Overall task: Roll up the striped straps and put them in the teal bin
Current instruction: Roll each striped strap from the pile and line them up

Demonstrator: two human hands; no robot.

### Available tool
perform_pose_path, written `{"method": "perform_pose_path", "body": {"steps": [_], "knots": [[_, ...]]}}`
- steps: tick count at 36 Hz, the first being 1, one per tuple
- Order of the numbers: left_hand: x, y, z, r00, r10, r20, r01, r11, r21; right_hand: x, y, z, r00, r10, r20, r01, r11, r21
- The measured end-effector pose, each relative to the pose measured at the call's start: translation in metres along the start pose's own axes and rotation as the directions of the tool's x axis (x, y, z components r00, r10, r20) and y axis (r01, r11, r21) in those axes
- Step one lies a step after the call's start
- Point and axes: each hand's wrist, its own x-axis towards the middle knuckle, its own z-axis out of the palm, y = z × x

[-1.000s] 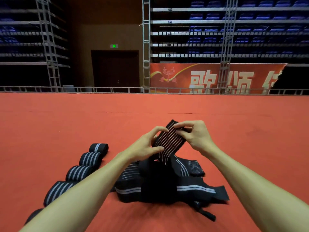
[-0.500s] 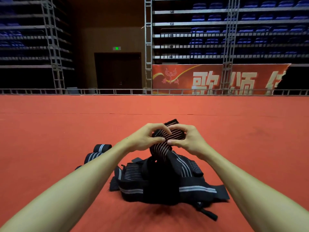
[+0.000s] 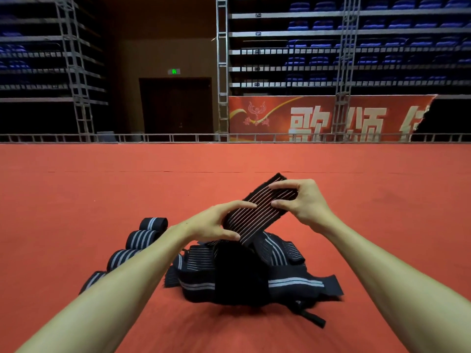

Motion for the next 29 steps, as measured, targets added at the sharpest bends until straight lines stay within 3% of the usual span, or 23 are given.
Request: {"method": "perform_pose_path", "body": {"steps": [11,22,29], "knots": [[0.009,0.018,-0.019,0.997,0.079,-0.018,-0.075,0.986,0.150,-0.008,0.017,-0.025,0.987,0.062,-0.151,-0.042,0.991,0.129],[-0.003,0.009,-0.013,0.992,-0.009,0.124,-0.011,0.987,0.163,-0.014,0.025,-0.020,0.975,0.127,-0.185,-0.085,0.972,0.219],[-0.014,-0.003,-0.006,0.996,-0.005,0.093,-0.010,0.986,0.166,-0.021,0.037,-0.022,0.971,0.170,-0.166,-0.136,0.971,0.196]]}}
